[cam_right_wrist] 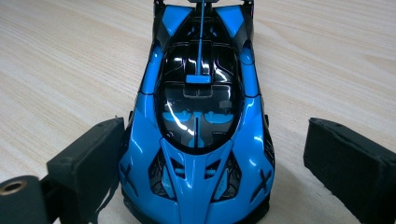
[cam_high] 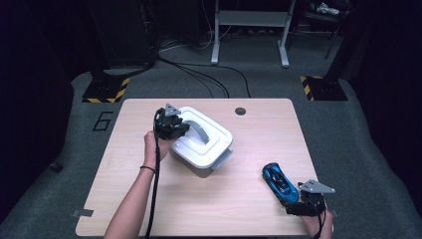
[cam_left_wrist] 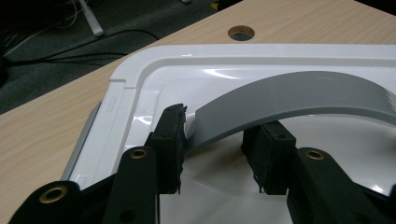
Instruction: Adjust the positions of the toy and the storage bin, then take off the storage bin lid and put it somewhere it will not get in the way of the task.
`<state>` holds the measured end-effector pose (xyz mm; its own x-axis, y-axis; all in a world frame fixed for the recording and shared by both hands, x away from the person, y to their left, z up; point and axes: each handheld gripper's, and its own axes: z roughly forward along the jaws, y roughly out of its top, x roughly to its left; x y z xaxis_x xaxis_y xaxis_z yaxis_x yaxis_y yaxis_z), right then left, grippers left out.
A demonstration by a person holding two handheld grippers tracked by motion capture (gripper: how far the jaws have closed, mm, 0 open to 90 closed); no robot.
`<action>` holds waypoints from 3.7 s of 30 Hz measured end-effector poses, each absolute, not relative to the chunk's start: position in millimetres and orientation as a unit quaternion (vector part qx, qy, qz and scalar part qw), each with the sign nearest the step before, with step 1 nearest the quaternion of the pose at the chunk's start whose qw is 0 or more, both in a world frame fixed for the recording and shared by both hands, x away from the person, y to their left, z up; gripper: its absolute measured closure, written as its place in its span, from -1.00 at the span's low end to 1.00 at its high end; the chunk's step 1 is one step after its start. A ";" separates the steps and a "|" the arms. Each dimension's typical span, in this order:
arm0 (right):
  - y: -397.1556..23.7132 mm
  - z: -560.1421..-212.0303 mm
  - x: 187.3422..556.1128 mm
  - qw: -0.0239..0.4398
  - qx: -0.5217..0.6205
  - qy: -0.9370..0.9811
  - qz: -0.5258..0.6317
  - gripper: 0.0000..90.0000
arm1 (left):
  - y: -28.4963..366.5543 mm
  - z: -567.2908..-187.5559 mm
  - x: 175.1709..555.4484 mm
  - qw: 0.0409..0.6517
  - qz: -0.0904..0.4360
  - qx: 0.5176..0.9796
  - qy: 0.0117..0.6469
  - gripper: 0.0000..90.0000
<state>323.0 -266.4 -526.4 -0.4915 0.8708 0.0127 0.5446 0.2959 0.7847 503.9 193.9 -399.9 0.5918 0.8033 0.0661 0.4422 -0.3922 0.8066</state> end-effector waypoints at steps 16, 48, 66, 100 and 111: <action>-267.5 -526.2 322.8 0.217 0.452 0.777 0.380 -0.87 | 155.1 -399.9 509.5 0.402 0.209 0.825 0.338 0.32; -266.9 -526.3 323.2 0.213 0.455 0.776 0.381 -0.88 | 152.6 -380.9 491.5 0.434 0.192 0.810 0.344 -0.66; -268.0 -526.3 323.4 0.211 0.454 0.776 0.384 -0.89 | 250.3 -422.7 452.9 0.414 0.207 0.784 0.414 -0.95; -254.2 -488.8 334.7 0.191 0.443 0.793 0.373 -0.91 | 282.5 -530.1 453.3 0.333 0.203 0.789 0.475 -1.00; -233.9 -456.1 354.8 0.187 0.418 0.807 0.373 -0.91 | 281.8 -530.5 453.2 0.335 0.205 0.788 0.475 -1.00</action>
